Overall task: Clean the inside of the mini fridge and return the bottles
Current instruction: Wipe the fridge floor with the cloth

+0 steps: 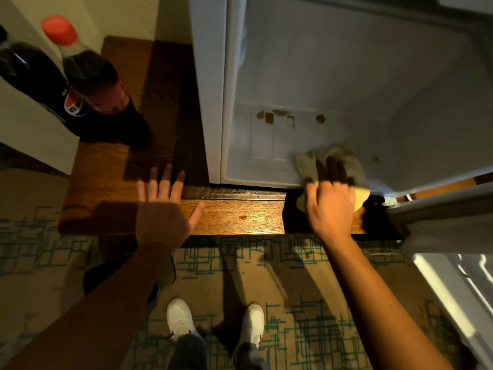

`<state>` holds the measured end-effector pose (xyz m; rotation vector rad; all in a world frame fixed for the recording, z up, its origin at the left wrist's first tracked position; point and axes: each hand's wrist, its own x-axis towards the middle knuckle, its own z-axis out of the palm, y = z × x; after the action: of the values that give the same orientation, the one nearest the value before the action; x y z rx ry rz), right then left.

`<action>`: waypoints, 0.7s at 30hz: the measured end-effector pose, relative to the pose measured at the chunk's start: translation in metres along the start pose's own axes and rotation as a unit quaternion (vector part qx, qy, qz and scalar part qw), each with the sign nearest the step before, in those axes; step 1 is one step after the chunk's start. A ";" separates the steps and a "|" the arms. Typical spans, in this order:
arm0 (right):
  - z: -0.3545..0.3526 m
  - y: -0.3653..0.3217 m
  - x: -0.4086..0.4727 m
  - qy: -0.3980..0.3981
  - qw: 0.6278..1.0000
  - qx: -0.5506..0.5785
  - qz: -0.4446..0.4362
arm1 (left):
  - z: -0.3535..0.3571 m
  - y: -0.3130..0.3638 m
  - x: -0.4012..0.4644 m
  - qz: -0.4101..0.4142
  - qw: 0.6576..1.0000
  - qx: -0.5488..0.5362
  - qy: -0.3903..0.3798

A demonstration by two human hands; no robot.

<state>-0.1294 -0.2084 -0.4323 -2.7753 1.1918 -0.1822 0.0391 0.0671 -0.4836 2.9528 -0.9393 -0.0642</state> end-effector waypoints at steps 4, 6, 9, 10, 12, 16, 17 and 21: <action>-0.008 0.025 -0.021 0.039 0.999 -0.037 0.004 | 0.001 0.000 -0.001 0.000 1.000 -0.013 0.005; -0.008 0.043 -0.016 0.049 0.997 -0.062 0.024 | 0.001 0.000 -0.001 0.000 1.000 -0.025 0.010; -0.007 0.059 0.001 0.061 0.992 -0.078 0.081 | 0.001 0.001 -0.002 -0.002 0.999 -0.035 0.015; -0.005 0.063 0.009 0.057 0.991 -0.075 0.093 | 0.001 0.001 -0.002 -0.003 0.999 -0.033 0.014; 0.000 0.069 0.025 0.049 0.991 -0.065 0.104 | 0.001 0.001 -0.002 -0.004 1.000 -0.027 0.012; 0.006 0.069 0.044 0.085 0.992 0.011 0.094 | 0.000 0.002 -0.002 -0.004 0.999 -0.032 0.017; 0.005 0.070 0.044 0.087 0.993 0.013 0.084 | -0.001 0.002 -0.002 -0.003 0.999 -0.032 0.019; -0.005 0.068 0.027 0.025 0.999 -0.002 0.043 | -0.002 0.002 -0.003 -0.002 0.999 -0.031 0.022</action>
<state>-0.1605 -0.2749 -0.4357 -2.7323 1.3215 -0.2427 0.0362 0.0674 -0.4818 2.8873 -0.9095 -0.0288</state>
